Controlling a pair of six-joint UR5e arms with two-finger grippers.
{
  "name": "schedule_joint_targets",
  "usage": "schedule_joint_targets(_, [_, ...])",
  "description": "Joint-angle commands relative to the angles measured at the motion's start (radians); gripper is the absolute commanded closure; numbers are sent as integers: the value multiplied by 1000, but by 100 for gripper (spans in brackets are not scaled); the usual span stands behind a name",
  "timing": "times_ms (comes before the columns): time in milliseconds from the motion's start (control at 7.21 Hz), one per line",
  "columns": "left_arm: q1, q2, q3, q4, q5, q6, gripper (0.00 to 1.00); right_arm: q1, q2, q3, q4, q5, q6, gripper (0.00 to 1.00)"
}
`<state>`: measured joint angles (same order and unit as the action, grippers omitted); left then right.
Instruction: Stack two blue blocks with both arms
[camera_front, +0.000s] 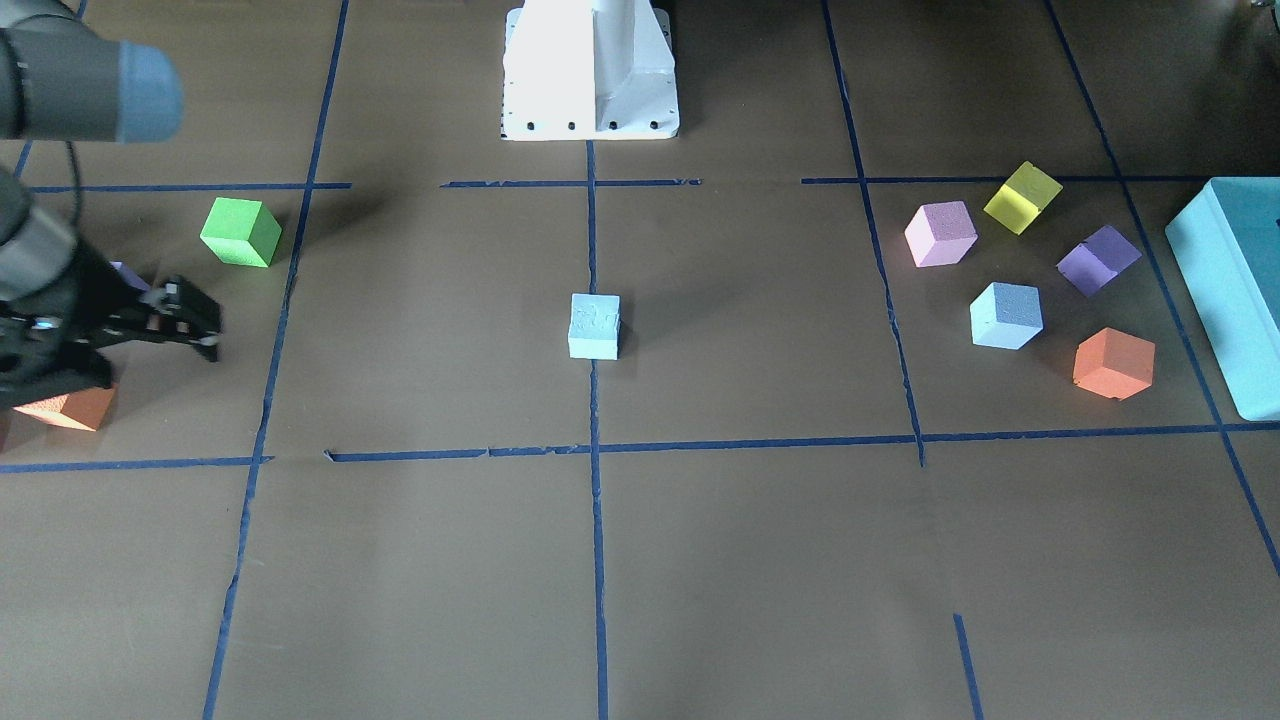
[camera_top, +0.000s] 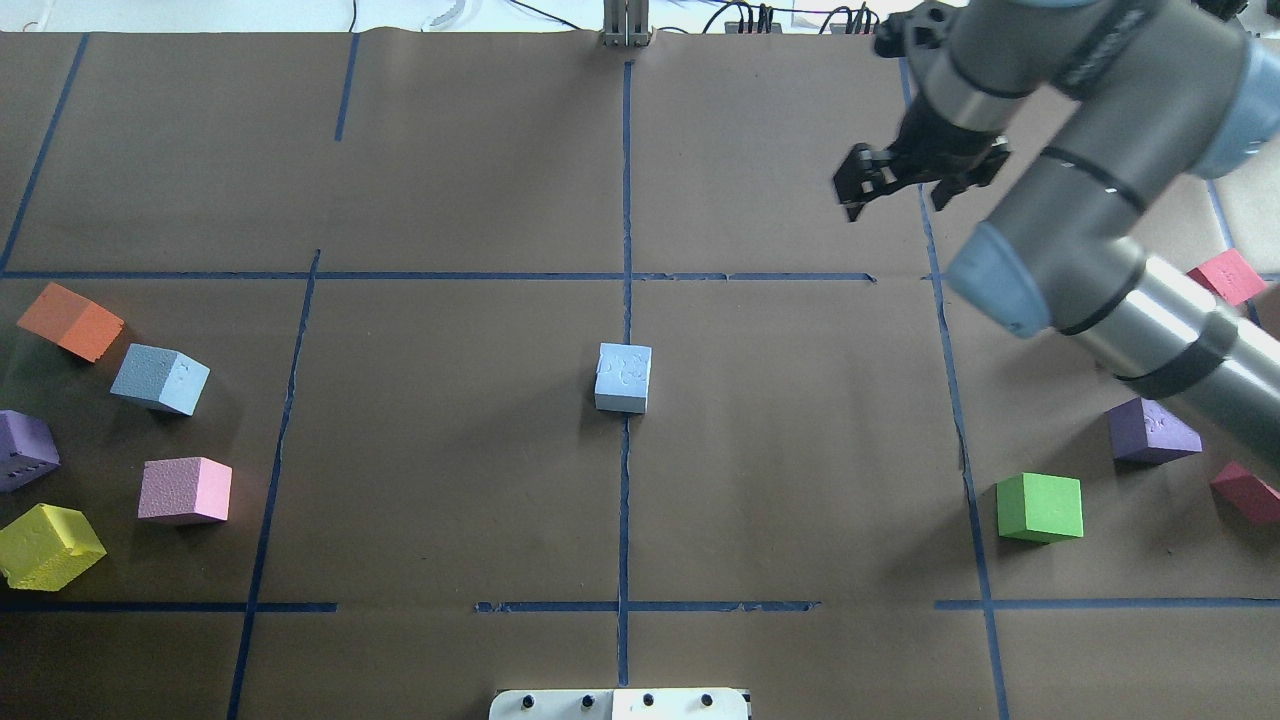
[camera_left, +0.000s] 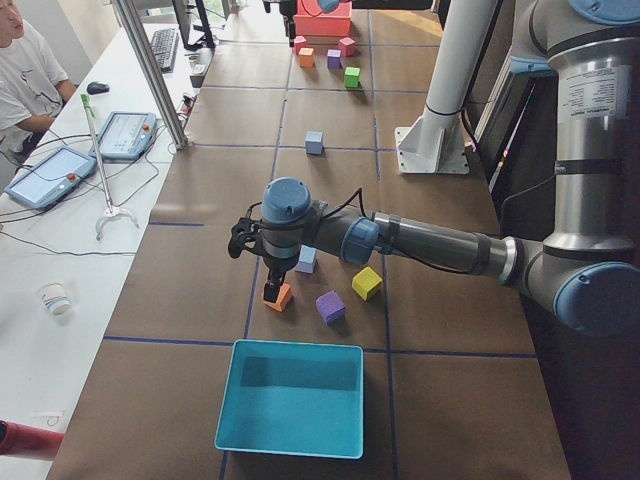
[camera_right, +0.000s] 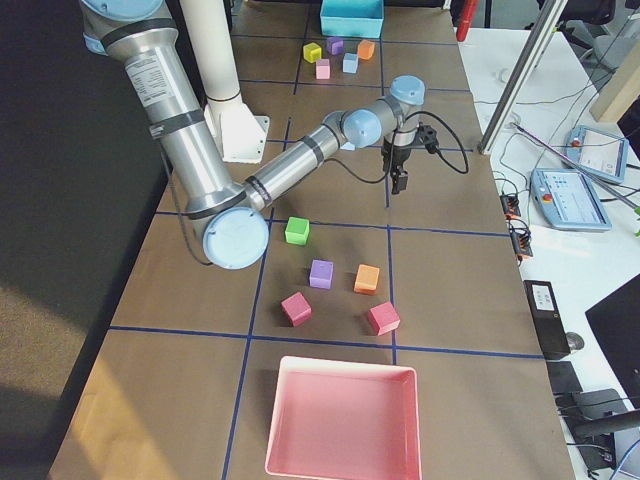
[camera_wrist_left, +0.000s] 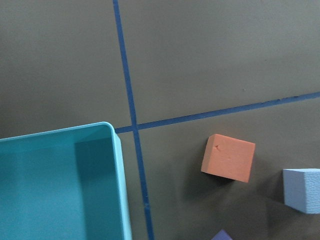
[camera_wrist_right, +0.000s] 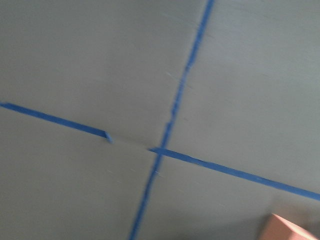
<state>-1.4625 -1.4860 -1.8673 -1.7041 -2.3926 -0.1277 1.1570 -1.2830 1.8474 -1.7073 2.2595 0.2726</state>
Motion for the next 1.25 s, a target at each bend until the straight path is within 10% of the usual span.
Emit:
schedule_joint_targets(0, [132, -4, -56, -5, -10, -67, 0, 226, -303, 100, 0, 47, -407, 1])
schedule_joint_targets(277, [239, -4, -81, -44, 4, -231, 0, 344, -480, 104, 12, 49, -640, 1])
schedule_joint_targets(693, [437, -3, -24, -253, 243, -495, 0, 346, -486, 98, 12, 49, -635, 1])
schedule_joint_targets(1109, [517, -31, 91, -425, 251, -581, 0, 345, -484, 96, 12, 48, -633, 1])
